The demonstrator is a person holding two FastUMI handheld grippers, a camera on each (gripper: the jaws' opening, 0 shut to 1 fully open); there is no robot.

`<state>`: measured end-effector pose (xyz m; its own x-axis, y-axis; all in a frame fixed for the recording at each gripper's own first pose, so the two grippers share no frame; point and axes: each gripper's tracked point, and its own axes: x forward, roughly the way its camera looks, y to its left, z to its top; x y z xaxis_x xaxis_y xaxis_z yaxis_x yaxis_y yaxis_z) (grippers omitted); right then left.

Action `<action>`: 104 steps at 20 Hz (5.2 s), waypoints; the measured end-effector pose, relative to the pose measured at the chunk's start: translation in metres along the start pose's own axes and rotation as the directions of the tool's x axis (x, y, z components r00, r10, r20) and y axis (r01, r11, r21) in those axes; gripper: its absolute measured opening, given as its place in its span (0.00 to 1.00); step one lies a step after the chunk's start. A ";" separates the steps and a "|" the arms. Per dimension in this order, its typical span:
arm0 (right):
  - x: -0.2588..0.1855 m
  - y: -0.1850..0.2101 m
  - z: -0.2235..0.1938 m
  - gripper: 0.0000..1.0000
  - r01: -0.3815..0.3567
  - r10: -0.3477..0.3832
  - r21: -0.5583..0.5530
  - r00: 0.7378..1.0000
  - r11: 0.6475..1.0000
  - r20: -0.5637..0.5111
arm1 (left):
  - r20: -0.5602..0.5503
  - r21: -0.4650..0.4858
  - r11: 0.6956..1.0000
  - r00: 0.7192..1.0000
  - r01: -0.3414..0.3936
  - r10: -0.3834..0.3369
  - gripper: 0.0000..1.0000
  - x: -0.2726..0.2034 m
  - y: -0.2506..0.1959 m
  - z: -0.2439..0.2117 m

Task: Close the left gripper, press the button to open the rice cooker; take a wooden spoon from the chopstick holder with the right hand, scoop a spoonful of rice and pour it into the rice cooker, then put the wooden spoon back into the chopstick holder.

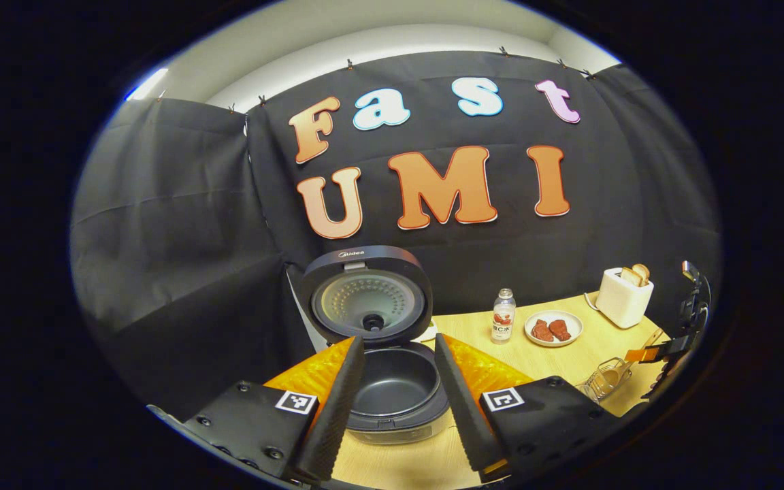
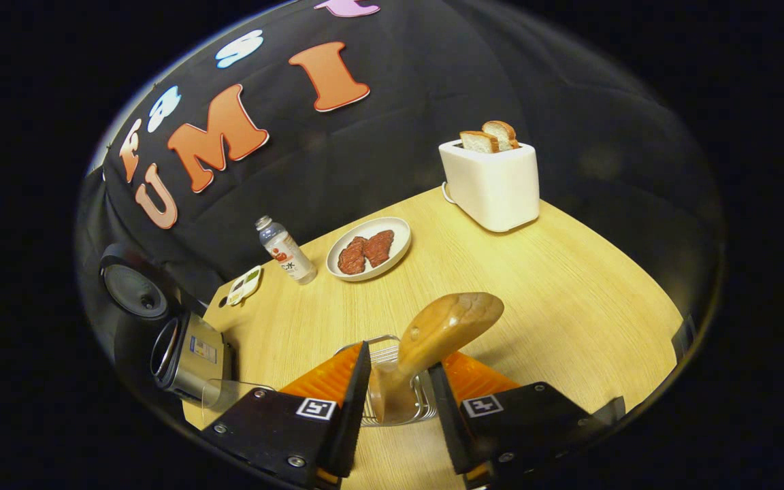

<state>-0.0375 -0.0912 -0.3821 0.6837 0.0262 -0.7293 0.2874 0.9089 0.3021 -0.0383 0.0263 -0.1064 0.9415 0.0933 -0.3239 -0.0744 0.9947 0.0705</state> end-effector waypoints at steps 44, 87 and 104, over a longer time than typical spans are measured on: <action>-0.064 0.167 -0.103 0.06 0.165 0.074 -0.793 0.964 0.586 0.255 | 0.050 0.032 0.970 0.970 -0.240 0.239 0.96 -0.011 0.120 -0.043; -0.035 0.183 -0.122 0.06 -0.274 0.354 0.441 0.929 0.855 -0.109 | 0.005 0.089 0.980 0.984 -0.176 0.176 0.96 0.016 0.142 -0.044; -0.070 0.175 -0.014 0.06 -0.408 0.535 0.731 0.842 0.546 0.071 | 0.031 0.009 0.980 0.979 -0.200 0.200 0.89 0.033 0.135 -0.034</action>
<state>-0.0449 0.0717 -0.2870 0.7767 0.4790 -0.4090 0.3683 0.1813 0.9118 -0.0284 0.1649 -0.1395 0.9174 0.2889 -0.2738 -0.2584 0.9555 0.1424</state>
